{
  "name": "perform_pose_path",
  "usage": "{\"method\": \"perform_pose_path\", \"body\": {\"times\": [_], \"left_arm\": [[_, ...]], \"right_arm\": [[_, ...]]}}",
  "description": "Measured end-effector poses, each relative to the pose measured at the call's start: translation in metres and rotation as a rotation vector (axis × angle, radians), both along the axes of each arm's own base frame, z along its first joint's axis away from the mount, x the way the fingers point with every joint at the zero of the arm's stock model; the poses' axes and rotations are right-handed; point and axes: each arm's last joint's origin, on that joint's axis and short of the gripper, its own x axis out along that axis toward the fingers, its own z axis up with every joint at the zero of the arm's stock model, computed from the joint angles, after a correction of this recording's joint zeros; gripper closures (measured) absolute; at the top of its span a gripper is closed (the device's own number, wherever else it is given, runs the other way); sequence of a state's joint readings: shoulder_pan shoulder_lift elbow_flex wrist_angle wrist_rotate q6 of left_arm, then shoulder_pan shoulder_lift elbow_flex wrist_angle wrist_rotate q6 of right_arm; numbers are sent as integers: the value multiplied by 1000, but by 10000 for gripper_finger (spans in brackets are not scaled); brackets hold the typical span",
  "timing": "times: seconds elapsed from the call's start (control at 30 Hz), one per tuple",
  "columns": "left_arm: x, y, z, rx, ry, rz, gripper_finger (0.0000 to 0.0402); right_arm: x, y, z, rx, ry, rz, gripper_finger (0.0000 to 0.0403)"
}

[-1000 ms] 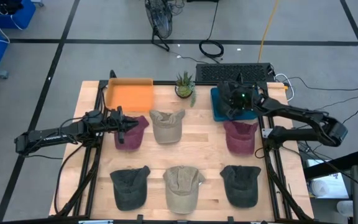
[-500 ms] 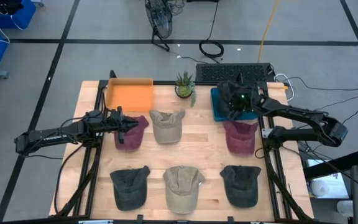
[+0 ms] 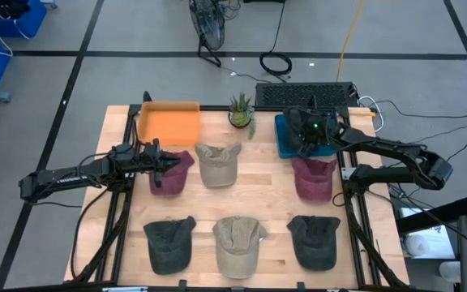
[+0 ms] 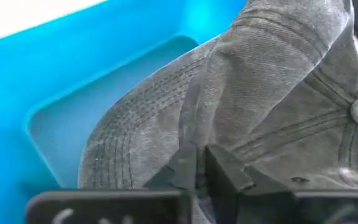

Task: Pick & Place hat
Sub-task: Put the top black cap into the blue bin

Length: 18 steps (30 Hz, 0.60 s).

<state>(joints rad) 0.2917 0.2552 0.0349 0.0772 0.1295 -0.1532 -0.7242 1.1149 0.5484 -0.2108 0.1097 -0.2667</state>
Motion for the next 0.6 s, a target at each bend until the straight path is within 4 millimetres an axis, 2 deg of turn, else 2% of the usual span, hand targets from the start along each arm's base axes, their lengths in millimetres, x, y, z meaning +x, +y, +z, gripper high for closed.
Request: {"method": "perform_pose_path", "body": {"times": [0.27,0.6], "left_arm": [[0,0,0,0,0,0,360],[0,0,0,0,0,0,360]], "right_arm": [[-2,2,3,-25,12,38,399],[-7,19,28,-135,-59,121,401]]}}
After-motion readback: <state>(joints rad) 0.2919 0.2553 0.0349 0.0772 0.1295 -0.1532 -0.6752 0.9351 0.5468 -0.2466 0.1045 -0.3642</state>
